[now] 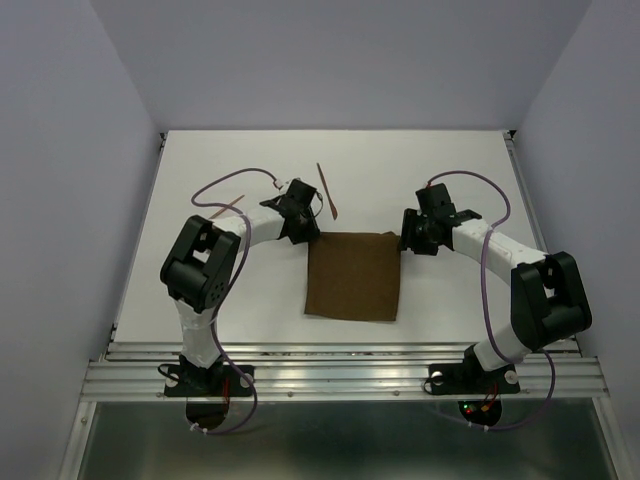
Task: Fold the napkin into a case and place the utensils inside
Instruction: Smooth out the lower triangle-folded napkin at the center of the board.
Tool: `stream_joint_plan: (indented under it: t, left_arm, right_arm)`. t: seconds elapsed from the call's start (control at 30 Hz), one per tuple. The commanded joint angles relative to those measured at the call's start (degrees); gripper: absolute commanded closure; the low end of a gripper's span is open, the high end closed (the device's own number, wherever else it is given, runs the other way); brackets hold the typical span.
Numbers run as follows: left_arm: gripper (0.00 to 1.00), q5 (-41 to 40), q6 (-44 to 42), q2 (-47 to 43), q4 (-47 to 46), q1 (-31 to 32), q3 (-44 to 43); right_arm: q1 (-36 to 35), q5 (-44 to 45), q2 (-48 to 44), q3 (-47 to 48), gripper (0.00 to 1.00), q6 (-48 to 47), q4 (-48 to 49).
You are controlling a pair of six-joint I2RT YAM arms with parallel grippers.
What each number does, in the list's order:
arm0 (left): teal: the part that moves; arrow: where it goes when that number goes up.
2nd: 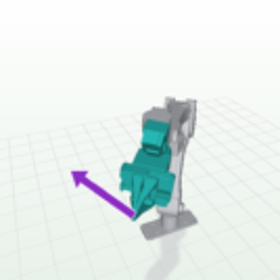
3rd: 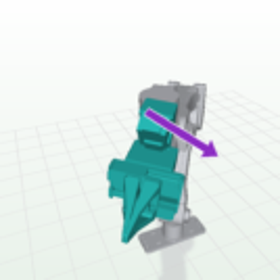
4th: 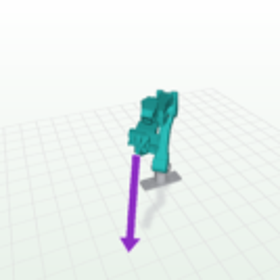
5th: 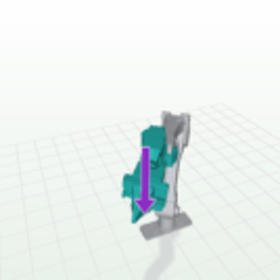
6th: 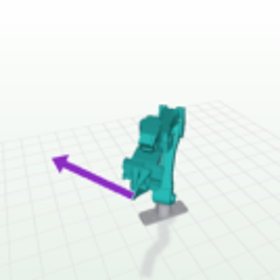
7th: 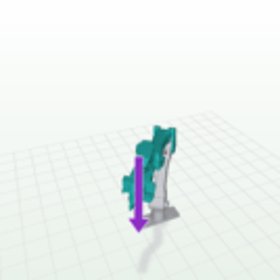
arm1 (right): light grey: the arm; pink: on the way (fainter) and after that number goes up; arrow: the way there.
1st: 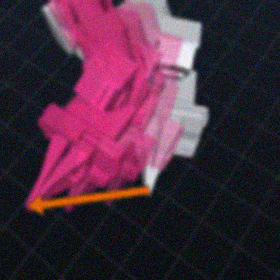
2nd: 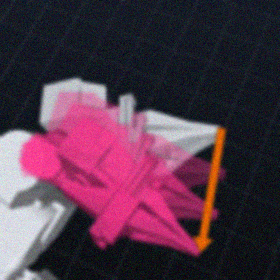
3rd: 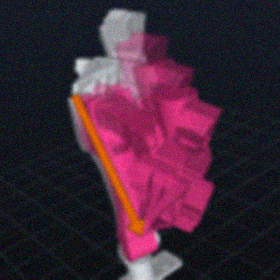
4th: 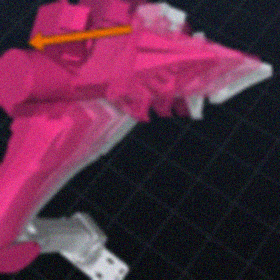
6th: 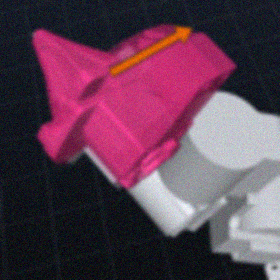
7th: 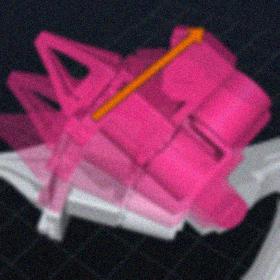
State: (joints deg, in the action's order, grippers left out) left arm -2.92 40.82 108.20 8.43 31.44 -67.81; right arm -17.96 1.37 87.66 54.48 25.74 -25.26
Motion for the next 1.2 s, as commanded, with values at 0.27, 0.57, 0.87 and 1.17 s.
stream_joint_plan:
  t: [0.27,0.57,0.87,1.17]
  left_arm:
    - [1.00,7.7,-4.3,0.0,-3.1,-0.9,1.0]
    - [1.00,12.8,-6.0,-2.2,-6.7,-4.0,4.3]
    - [0.45,12.9,-6.3,-2.5,-6.0,-3.9,4.1]
    - [0.75,12.4,-6.4,0.1,-5.1,-3.9,2.6]
  right_arm:
    - [0.9,-0.6,-1.7,-0.7,0.46,-0.6,1.6]
    - [1.4,-2.7,-1.0,-1.3,0.46,-0.2,2.8]
    - [2.0,-5.8,0.8,0.5,0.47,0.2,4.9]
    - [2.0,-8.0,4.8,1.7,0.48,1.2,7.8]
